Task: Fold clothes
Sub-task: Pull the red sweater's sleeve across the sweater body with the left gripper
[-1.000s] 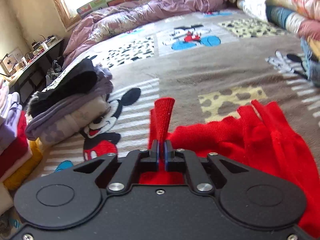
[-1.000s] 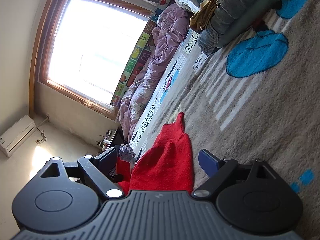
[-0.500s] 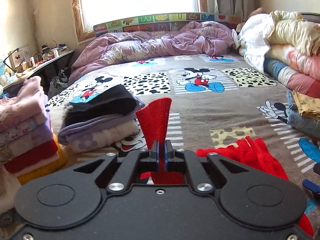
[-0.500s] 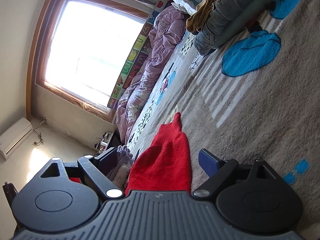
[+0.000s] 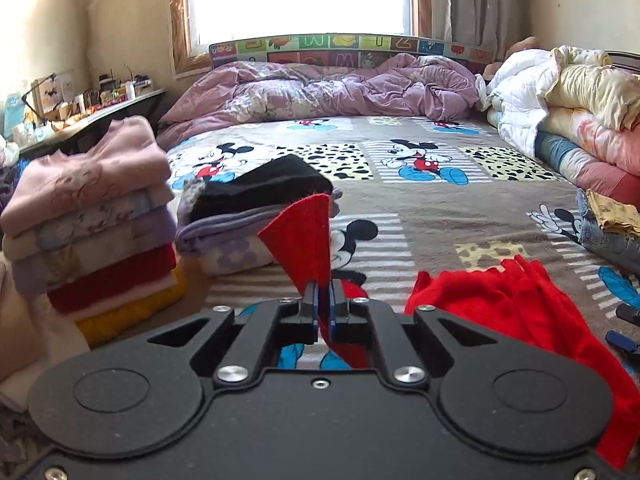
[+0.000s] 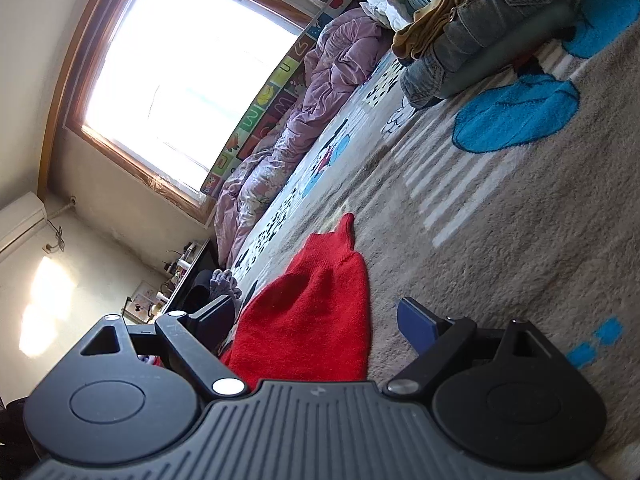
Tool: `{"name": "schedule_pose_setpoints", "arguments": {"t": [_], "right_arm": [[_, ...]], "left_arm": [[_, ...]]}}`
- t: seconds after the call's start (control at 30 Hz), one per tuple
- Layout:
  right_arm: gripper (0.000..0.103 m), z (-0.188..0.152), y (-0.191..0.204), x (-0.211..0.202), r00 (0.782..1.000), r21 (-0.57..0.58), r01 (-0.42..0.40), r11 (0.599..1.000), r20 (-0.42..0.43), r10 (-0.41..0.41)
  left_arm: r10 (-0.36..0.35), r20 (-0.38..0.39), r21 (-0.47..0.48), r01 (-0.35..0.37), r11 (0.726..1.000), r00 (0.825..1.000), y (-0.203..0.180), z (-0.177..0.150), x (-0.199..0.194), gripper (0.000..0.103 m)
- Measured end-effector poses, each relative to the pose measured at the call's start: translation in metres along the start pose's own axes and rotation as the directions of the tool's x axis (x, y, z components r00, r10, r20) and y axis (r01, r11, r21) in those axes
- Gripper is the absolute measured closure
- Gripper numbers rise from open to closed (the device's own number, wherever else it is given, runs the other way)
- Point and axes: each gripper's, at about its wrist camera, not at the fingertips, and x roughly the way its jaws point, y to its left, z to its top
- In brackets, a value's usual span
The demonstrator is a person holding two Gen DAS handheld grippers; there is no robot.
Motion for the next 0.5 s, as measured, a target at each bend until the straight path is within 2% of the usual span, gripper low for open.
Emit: {"name": "schedule_pose_setpoints", "arguments": {"t": [0.27, 0.5], "right_arm": [[0.014, -0.005, 0.006, 0.002, 1.0, -0.062, 0.021, 0.998, -0.008, -0.022], [0.011, -0.009, 0.011, 0.005, 0.999, -0.111, 0.036, 0.993, -0.013, -0.037]], "left_arm": [[-0.021, -0.015, -0.097, 0.019, 0.995, 1.0, 0.048, -0.017, 0.001, 0.099], [-0.013, -0.049, -0.133, 0.007, 0.991, 0.999, 0.078, -0.032, 0.013, 0.099]]}}
